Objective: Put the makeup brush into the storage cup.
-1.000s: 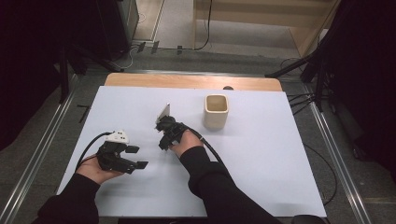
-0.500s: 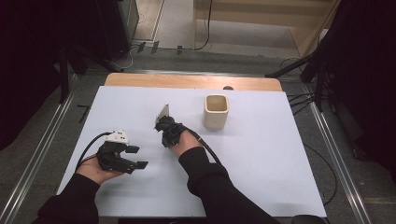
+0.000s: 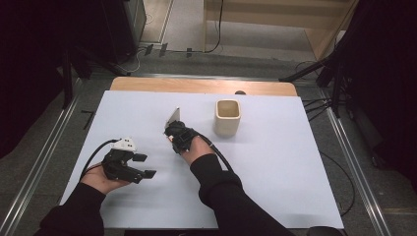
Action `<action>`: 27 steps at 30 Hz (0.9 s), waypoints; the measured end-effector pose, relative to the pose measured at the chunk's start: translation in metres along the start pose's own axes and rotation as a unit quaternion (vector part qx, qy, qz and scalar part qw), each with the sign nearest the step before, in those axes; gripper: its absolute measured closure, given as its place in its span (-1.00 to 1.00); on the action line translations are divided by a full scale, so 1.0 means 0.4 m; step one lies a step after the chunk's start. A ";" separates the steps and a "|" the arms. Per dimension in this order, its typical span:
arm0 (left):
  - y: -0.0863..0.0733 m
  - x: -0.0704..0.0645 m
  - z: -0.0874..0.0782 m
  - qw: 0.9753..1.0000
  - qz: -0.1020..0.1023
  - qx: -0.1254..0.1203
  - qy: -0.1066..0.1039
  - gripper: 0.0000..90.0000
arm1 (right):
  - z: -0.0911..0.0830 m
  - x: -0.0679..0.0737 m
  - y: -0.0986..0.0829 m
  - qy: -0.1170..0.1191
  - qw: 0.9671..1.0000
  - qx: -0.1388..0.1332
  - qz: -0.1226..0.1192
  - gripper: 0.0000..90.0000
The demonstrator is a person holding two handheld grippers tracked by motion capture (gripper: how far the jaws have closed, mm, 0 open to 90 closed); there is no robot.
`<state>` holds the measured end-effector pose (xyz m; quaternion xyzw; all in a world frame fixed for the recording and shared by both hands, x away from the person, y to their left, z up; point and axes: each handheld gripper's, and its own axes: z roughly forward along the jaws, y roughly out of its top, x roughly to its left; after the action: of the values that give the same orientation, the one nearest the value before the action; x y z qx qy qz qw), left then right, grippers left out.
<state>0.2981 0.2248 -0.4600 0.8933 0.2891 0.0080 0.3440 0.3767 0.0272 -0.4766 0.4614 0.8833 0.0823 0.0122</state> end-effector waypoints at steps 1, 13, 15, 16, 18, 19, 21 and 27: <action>0.000 0.000 0.000 1.000 0.000 0.000 0.000 -0.39 | 0.000 0.000 0.000 0.000 1.000 0.000 0.000 0.87; 0.000 0.001 0.000 1.000 -0.003 -0.003 0.000 -0.39 | -0.009 -0.019 0.000 0.014 1.000 -0.011 0.010 0.88; 0.000 0.001 0.000 1.000 -0.002 -0.003 -0.001 -0.39 | -0.021 -0.028 -0.002 0.024 1.000 -0.015 0.010 0.88; 0.000 0.001 0.000 1.000 -0.002 -0.004 0.001 -0.39 | -0.026 -0.032 -0.003 0.030 0.999 -0.021 0.011 0.88; 0.001 0.001 -0.003 1.000 0.000 -0.006 0.003 -0.39 | -0.042 -0.040 -0.008 0.047 0.998 -0.030 0.012 0.88; 0.001 0.001 -0.004 1.000 0.000 -0.007 0.003 -0.39 | -0.042 -0.040 -0.008 0.047 0.998 -0.030 0.012 0.88; 0.001 0.001 -0.005 1.000 -0.002 -0.009 0.003 -0.39 | -0.052 -0.045 -0.011 0.057 0.998 -0.034 0.003 0.88; 0.002 0.001 -0.003 1.000 -0.001 -0.006 0.002 -0.39 | -0.075 -0.054 -0.027 0.075 0.996 -0.049 -0.009 0.88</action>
<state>0.2985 0.2255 -0.4587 0.8906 0.2909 0.0108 0.3493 0.3776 -0.0005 -0.4500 0.4446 0.8807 0.1601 -0.0309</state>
